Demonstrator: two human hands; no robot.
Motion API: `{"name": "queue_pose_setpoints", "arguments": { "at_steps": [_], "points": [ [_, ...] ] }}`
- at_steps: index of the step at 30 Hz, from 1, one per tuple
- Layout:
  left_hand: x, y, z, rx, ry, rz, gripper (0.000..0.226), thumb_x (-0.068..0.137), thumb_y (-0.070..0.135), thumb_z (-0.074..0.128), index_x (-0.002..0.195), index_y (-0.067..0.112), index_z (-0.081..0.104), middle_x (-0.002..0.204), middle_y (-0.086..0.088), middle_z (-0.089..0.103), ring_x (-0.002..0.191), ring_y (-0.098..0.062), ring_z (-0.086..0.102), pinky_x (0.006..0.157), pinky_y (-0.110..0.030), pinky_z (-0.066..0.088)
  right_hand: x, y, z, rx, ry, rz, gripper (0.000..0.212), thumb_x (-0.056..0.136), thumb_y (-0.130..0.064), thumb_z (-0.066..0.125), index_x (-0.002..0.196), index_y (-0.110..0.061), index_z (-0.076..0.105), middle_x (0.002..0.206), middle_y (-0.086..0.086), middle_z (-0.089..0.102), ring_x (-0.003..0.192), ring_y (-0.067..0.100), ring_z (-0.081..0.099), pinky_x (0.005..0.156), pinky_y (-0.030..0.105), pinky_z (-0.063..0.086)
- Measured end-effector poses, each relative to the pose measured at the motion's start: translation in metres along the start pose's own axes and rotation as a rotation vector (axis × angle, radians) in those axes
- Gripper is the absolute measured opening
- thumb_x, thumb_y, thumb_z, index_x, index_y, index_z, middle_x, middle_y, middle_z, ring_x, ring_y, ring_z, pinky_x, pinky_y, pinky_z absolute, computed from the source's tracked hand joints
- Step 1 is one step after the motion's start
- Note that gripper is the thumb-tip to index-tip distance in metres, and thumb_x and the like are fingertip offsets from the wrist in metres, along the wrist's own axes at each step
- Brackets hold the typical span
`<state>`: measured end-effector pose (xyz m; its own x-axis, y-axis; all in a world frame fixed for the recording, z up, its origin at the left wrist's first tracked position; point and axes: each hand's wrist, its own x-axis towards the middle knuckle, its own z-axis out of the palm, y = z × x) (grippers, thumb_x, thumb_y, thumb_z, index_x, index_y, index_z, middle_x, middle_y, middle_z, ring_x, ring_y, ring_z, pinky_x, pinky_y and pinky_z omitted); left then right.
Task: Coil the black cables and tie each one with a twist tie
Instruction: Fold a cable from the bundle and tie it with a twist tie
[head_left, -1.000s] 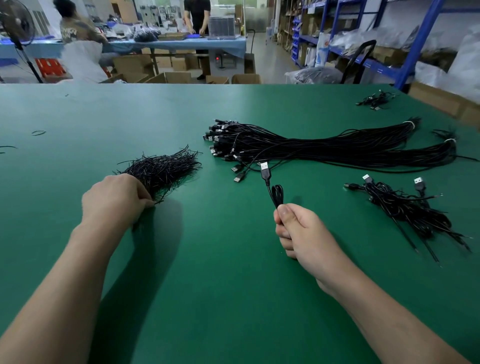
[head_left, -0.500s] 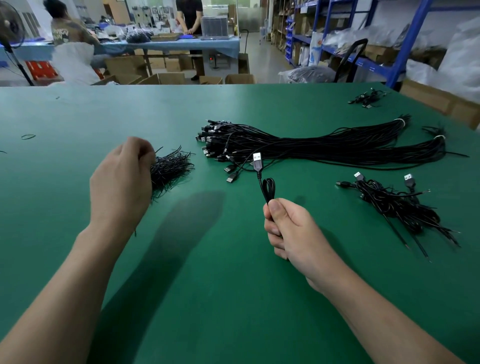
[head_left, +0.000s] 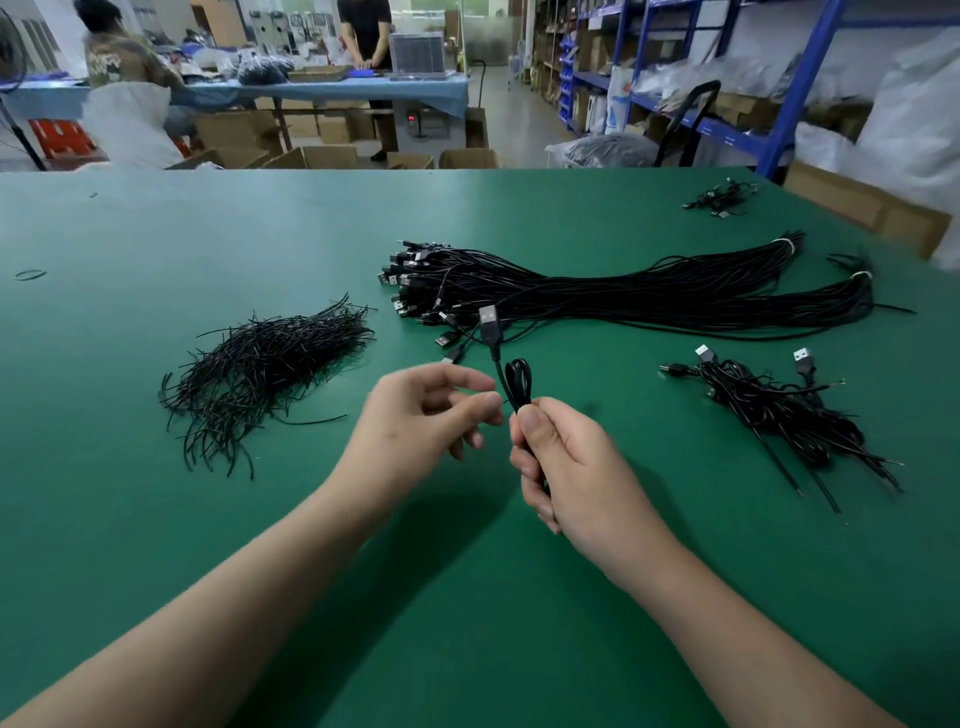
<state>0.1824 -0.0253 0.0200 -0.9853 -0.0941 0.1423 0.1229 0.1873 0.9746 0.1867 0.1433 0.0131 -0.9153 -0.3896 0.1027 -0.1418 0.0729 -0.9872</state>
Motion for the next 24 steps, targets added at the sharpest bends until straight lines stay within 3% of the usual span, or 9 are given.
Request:
{"name": "queue_pose_setpoints", "arguments": {
  "at_steps": [4,10,13,15,19,24],
  "points": [
    [-0.011,-0.008,0.004,-0.094,-0.001,-0.02,0.012,0.09,0.009,0.074,0.102,0.012,0.073,0.076,-0.009,0.076,0.069,-0.013,0.071,0.058,-0.019,0.051,0.0,0.003,0.0,-0.098,0.027,-0.012,0.033,0.109,-0.027,0.04,0.082,-0.011,0.05,0.062,-0.004,0.05,0.041,0.011,0.037,0.04,0.019,0.032],
    [-0.021,-0.01,0.004,-0.088,0.018,-0.003,0.024,0.088,0.011,0.076,0.109,0.021,0.07,0.078,-0.007,0.077,0.072,-0.018,0.076,0.058,-0.02,0.053,0.0,0.011,0.001,-0.41,0.057,-0.07,0.033,0.107,-0.034,0.041,0.08,-0.02,0.051,0.058,-0.008,0.051,0.05,0.011,0.041,0.052,0.042,0.038],
    [-0.025,-0.01,0.007,-0.129,0.009,-0.02,0.028,0.09,0.01,0.074,0.114,0.022,0.069,0.081,-0.007,0.078,0.075,-0.016,0.076,0.06,-0.019,0.052,0.001,0.014,0.002,-0.472,0.096,-0.069,0.031,0.106,-0.036,0.041,0.078,-0.026,0.049,0.057,-0.013,0.052,0.05,0.009,0.043,0.054,0.043,0.042],
    [-0.026,-0.01,0.008,-0.195,-0.042,-0.029,0.032,0.092,0.006,0.07,0.119,0.023,0.067,0.089,-0.007,0.079,0.082,-0.014,0.075,0.063,-0.018,0.052,0.001,0.014,0.0,-0.49,0.13,-0.055,0.031,0.107,-0.036,0.042,0.078,-0.026,0.048,0.059,-0.015,0.055,0.052,0.011,0.044,0.055,0.045,0.043],
    [-0.027,-0.008,0.01,-0.297,-0.206,-0.045,0.044,0.095,0.0,0.063,0.13,0.025,0.059,0.114,-0.002,0.076,0.107,-0.016,0.072,0.08,-0.018,0.054,0.003,0.014,-0.005,-0.582,0.206,-0.051,0.03,0.107,-0.034,0.041,0.08,-0.02,0.048,0.063,-0.003,0.054,0.059,0.024,0.05,0.06,0.05,0.045],
    [-0.026,-0.008,0.008,-0.298,-0.167,-0.079,0.041,0.093,-0.009,0.062,0.124,0.017,0.064,0.111,-0.004,0.077,0.102,-0.019,0.074,0.08,-0.019,0.056,0.002,0.014,-0.003,-0.661,0.163,-0.049,0.03,0.106,-0.038,0.041,0.081,-0.022,0.043,0.064,-0.004,0.05,0.062,0.024,0.048,0.06,0.047,0.042]
  ]
}}
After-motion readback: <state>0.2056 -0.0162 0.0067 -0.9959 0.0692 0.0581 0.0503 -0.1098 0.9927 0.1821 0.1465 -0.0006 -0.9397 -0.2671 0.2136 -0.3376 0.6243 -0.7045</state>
